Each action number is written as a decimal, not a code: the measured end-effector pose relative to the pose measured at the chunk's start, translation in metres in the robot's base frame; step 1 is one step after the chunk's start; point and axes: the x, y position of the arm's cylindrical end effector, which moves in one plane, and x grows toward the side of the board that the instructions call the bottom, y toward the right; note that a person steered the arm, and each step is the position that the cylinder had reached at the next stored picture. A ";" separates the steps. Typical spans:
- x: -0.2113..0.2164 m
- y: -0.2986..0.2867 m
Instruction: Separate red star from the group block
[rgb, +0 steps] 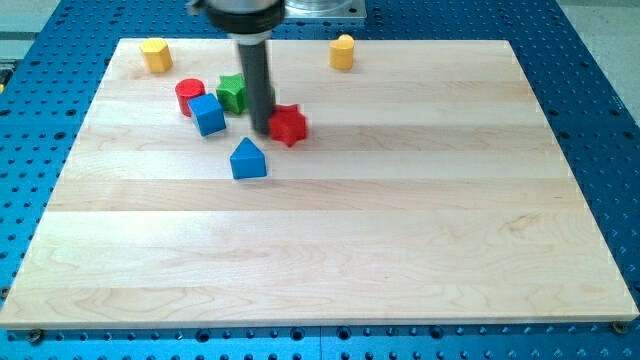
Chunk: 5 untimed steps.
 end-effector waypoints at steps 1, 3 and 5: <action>-0.015 0.071; 0.025 0.030; 0.064 -0.031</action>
